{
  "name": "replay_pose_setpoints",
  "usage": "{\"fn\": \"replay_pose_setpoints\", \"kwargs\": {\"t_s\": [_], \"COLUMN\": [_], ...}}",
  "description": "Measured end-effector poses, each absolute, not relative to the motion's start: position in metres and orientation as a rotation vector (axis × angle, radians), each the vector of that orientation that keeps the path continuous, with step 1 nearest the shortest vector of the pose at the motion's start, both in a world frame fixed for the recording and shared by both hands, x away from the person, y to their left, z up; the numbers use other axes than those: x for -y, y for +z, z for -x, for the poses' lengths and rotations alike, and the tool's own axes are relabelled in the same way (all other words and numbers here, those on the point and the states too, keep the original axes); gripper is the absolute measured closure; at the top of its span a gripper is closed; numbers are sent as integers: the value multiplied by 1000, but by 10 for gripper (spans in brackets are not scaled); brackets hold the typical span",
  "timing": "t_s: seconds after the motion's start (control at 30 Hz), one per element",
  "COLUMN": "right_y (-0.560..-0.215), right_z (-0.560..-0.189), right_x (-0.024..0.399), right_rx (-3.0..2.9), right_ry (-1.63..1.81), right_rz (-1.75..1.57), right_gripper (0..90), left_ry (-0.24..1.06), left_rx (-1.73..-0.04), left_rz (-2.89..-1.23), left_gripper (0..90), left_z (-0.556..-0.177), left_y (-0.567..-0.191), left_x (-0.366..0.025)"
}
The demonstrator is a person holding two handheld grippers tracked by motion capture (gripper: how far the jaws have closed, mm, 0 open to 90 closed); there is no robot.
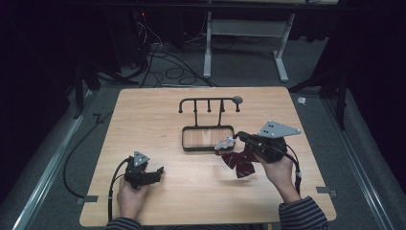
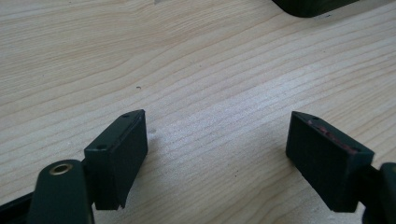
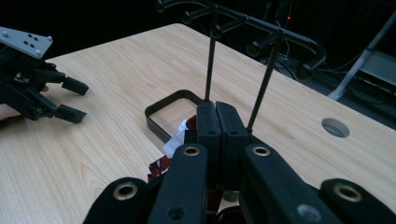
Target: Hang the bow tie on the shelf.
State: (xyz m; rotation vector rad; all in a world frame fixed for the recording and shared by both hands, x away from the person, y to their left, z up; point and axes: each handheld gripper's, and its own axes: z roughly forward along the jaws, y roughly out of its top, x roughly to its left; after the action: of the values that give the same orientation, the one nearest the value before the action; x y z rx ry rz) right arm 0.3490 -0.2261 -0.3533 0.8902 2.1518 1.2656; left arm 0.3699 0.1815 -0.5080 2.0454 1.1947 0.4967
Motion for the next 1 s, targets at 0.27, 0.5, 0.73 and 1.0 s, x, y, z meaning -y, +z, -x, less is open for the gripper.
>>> {"fn": "replay_pose_setpoints", "kwargs": {"t_s": [0.27,0.5,0.73,1.0], "right_y": [-349,-348,-347,-344], "right_z": [-352,-355,-359,-368], "right_x": [216,206,199,186], "right_rx": [-2171,-2197,-2210,-2228], "right_ry": [1273,1271,1287,1284], "right_rz": [-866,-843,-833,-815], "right_gripper": [900,900,900,900], "left_ry": [495,497,498,493], "left_rx": [-1195,-1193,-1193,-1193], "left_rz": [-2045,-2046,-2047,-2045], "left_gripper": [212,212,212,212], "left_z": [-370,-370,-370,-370], "left_y": [-508,-508,-508,-508], "left_x": [-182,-182,-182,-182]}}
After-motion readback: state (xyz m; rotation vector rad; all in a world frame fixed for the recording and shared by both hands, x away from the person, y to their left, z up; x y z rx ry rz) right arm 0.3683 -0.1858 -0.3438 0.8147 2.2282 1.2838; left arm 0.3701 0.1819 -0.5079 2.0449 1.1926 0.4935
